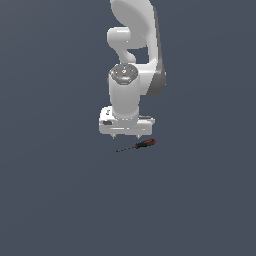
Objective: Pick up the object and move it to a goal position.
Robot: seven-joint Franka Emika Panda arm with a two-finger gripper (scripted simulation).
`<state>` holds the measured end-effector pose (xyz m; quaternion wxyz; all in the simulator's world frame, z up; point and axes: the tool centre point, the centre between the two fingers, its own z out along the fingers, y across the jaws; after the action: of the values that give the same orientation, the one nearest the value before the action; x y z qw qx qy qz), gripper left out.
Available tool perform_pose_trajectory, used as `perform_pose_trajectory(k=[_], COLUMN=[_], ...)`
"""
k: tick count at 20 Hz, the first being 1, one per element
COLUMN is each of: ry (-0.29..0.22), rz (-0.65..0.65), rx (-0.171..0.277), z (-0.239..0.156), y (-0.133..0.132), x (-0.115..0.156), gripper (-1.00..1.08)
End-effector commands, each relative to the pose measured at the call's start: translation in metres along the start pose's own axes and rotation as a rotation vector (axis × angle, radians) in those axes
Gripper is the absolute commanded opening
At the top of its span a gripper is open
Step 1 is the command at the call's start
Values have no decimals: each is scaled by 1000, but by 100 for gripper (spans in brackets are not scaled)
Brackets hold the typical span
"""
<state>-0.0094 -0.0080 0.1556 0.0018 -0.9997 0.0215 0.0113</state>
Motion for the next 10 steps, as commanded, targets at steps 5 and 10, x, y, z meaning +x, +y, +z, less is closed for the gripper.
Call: perform_pose_trajectory(k=[5,10], ry=[6,19], rz=[3,7], rx=[2,7], z=[-1,-2], y=[5,18], x=[2,6], gripper=[100,100])
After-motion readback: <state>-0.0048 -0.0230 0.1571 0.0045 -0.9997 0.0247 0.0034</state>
